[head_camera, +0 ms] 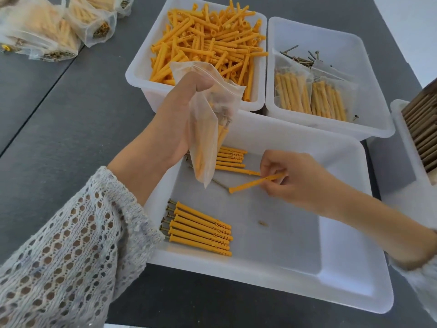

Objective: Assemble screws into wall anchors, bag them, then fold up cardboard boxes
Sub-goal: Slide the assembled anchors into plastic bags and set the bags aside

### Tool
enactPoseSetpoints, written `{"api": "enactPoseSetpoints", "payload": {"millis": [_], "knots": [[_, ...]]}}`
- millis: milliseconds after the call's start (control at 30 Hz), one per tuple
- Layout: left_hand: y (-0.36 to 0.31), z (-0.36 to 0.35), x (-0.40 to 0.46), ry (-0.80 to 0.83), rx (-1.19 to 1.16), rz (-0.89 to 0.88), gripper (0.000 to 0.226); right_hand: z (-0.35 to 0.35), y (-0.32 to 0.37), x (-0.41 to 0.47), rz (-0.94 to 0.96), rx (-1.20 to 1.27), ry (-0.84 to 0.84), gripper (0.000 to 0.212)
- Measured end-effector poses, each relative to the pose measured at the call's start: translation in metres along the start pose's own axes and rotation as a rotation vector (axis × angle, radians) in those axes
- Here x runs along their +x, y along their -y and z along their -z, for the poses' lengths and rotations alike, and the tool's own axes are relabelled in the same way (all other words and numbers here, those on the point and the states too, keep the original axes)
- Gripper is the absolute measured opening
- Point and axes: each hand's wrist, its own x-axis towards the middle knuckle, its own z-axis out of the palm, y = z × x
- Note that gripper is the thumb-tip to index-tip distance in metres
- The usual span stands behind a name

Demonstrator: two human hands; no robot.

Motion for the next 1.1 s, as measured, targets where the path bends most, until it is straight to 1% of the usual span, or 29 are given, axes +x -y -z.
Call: {"api": "enactPoseSetpoints", "payload": {"millis": [67, 133, 200, 267, 433, 533, 633, 733, 767, 867, 1100], "knots": [[0.0, -0.001, 0.001, 0.005, -0.026, -0.002, 0.035, -0.007, -0.001, -0.001, 0.065, -0.17, 0.015, 0.014], [0.0, 0.0, 0.001, -0.015, -0.024, -0.004, 0.027, -0.014, 0.001, -0.001, 0.092, -0.296, 0.094, 0.01], [0.0, 0.0, 0.001, -0.035, -0.017, -0.001, 0.019, -0.016, 0.005, -0.003, 0.055, -0.38, 0.162, 0.009], [0.0, 0.001, 0.0, -0.032, -0.012, -0.004, 0.021, -0.014, 0.007, -0.007, 0.022, -0.422, 0.177, 0.011], [-0.001, 0.0, -0.001, -0.017, -0.018, -0.017, 0.03, -0.01, 0.01, -0.018, -0.016, -0.412, 0.18, 0.012], [-0.003, -0.002, -0.002, -0.007, -0.029, -0.028, 0.04, -0.014, 0.014, -0.018, -0.028, -0.402, 0.197, 0.013], [-0.004, -0.003, -0.004, -0.027, -0.03, -0.021, 0.036, -0.014, 0.017, -0.018, -0.042, -0.402, 0.227, 0.015], [-0.004, -0.004, -0.004, -0.04, -0.011, -0.006, 0.048, -0.014, 0.019, -0.019, -0.064, -0.42, 0.273, 0.022], [-0.004, -0.004, -0.004, -0.047, -0.012, -0.002, 0.046, -0.015, 0.021, -0.019, -0.072, -0.426, 0.28, 0.023], [-0.004, -0.004, -0.003, -0.093, -0.016, 0.015, 0.027, -0.02, 0.027, -0.013, -0.063, -0.436, 0.288, 0.026], [-0.004, -0.004, -0.003, -0.103, -0.024, 0.005, 0.028, -0.038, 0.044, 0.007, 0.02, -0.381, 0.243, 0.025]]}}
